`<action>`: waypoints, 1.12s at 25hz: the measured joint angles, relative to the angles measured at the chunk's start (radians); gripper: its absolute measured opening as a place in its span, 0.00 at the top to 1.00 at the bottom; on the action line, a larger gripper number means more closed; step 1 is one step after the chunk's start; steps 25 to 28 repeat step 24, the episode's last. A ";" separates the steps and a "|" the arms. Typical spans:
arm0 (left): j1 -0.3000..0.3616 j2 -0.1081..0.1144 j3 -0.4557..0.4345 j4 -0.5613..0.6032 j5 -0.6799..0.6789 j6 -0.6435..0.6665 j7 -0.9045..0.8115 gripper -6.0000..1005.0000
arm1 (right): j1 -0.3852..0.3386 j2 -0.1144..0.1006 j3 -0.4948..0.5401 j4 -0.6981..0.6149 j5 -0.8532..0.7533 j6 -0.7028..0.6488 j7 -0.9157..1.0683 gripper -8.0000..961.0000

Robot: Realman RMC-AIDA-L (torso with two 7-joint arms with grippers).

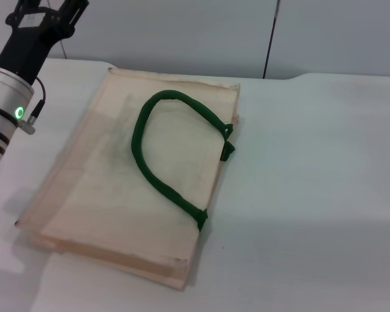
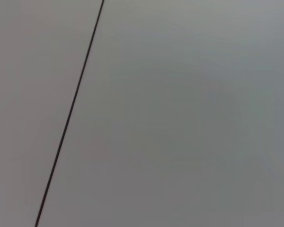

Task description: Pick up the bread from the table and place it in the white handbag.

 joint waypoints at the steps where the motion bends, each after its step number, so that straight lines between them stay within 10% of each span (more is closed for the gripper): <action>1: -0.001 0.000 0.001 0.000 0.002 0.000 0.000 0.19 | 0.000 0.000 0.000 0.000 0.000 0.000 0.000 0.07; 28: -0.017 0.000 0.004 0.001 0.003 -0.025 0.001 0.19 | 0.000 -0.002 0.000 0.000 0.000 0.000 0.003 0.07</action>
